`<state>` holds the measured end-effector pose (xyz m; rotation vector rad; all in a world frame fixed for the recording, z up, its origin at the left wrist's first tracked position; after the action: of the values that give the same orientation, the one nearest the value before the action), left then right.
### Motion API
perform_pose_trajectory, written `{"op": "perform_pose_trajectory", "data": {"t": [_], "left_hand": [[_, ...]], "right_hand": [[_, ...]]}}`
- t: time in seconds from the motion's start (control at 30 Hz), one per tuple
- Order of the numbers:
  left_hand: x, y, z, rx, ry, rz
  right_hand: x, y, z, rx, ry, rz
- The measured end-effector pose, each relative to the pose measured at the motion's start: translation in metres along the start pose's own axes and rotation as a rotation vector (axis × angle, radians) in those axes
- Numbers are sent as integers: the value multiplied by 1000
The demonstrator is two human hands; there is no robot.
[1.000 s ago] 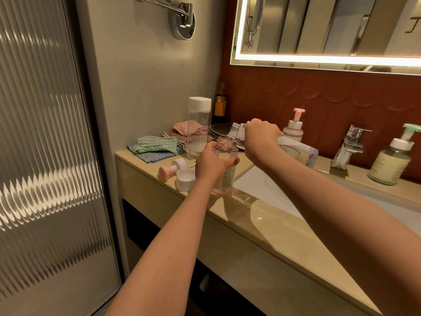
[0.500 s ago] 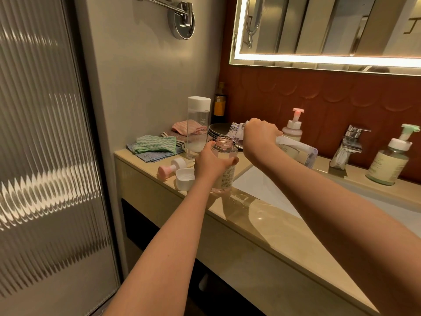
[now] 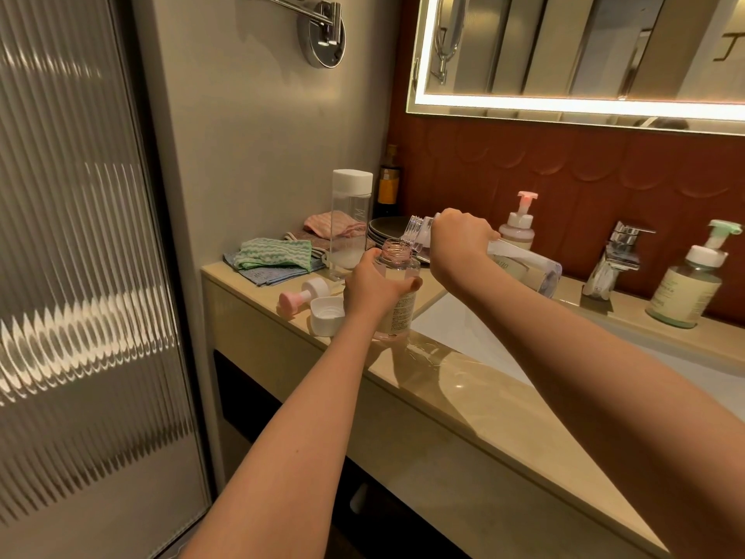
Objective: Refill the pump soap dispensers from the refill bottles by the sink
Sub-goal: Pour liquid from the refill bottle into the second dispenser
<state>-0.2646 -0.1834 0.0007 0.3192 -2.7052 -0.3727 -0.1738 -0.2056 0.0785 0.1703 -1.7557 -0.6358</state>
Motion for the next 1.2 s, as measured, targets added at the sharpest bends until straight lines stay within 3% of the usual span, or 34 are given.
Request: {"op": "perform_pose_trajectory", "data": {"t": [1.2], "left_hand": [[-1, 2, 1, 6, 0, -3]], "right_hand": [[1, 1, 1, -9, -7, -6]]}}
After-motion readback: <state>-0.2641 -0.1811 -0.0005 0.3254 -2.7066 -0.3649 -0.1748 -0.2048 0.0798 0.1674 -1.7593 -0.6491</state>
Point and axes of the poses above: each hand's wrist, its own y-axis towards the middle knuckle, its own x-axis out of the back of the hand, z = x × y, the point moved 2 cm from there along y, towards the middle knuckle, and after that the axes turned 10 degrees about -z, right-handed, at the moved point
